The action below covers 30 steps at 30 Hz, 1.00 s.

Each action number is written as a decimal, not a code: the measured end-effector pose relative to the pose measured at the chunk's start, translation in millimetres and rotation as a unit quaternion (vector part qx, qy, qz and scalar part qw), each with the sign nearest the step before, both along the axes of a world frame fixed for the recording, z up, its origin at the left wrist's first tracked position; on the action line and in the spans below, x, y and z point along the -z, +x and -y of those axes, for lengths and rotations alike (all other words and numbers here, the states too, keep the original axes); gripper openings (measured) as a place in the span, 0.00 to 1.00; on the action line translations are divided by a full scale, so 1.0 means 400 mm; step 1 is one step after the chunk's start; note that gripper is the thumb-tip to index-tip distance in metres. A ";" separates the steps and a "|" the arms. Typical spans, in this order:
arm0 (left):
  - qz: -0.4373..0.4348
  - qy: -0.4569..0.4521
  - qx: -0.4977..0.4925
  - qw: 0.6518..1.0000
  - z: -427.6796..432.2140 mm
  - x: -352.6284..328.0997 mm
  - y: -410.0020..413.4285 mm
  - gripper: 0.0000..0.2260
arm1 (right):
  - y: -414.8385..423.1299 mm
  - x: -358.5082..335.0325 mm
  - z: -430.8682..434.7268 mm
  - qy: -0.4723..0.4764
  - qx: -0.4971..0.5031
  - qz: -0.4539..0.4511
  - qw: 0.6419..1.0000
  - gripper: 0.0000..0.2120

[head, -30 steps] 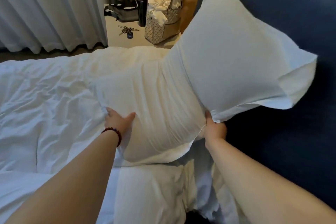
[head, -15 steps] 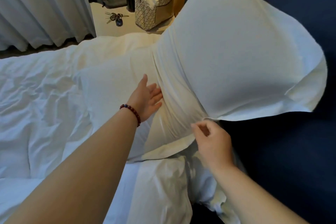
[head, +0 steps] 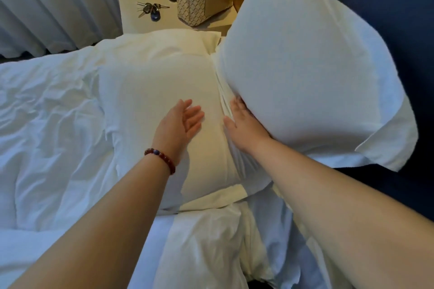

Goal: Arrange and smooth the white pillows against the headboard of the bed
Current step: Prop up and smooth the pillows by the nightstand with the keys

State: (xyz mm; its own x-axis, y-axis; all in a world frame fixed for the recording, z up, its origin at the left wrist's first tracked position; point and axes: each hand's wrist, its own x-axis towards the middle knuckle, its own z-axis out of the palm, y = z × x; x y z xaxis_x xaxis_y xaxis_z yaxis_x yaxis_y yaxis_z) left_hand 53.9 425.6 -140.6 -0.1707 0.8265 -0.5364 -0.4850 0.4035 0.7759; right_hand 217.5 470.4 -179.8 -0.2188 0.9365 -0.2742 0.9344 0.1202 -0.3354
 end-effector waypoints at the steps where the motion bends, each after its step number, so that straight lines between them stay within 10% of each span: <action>1: -0.093 0.033 0.015 0.995 0.025 -0.002 -0.021 0.15 | -0.014 -0.014 0.002 0.004 0.003 -0.002 1.000 0.31; 3: -0.308 0.097 0.077 0.943 0.068 0.006 -0.056 0.14 | -0.051 -0.045 0.012 0.047 0.019 -0.020 0.999 0.32; 6: -0.609 0.150 0.174 0.759 0.071 0.039 -0.079 0.19 | -0.088 -0.051 0.004 0.062 0.040 -0.051 0.996 0.34; 8: -0.727 0.090 0.231 0.640 0.051 0.059 -0.082 0.25 | -0.085 -0.016 -0.028 0.026 0.041 -0.021 0.999 0.35; 10: -0.764 0.046 0.253 0.592 0.035 0.079 -0.080 0.28 | -0.073 0.013 -0.057 -0.011 0.043 0.015 0.999 0.36; 17: -0.777 0.026 0.271 0.568 0.030 0.104 -0.085 0.28 | -0.138 -0.010 -0.098 0.136 -0.036 -0.082 0.987 0.34; 30: -0.795 0.049 0.279 0.537 0.036 0.107 -0.077 0.32 | -0.087 0.075 -0.103 0.075 0.008 -0.164 0.984 0.36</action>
State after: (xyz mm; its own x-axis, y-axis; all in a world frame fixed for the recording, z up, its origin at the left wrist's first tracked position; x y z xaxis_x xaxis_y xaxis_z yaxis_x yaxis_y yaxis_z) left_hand 23.3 411.2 -183.4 -0.0595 0.9978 -0.0292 0.9962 0.0613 0.0620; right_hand 182.7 511.7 -209.6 -0.2577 0.9650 -0.0494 0.7811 0.1779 -0.5986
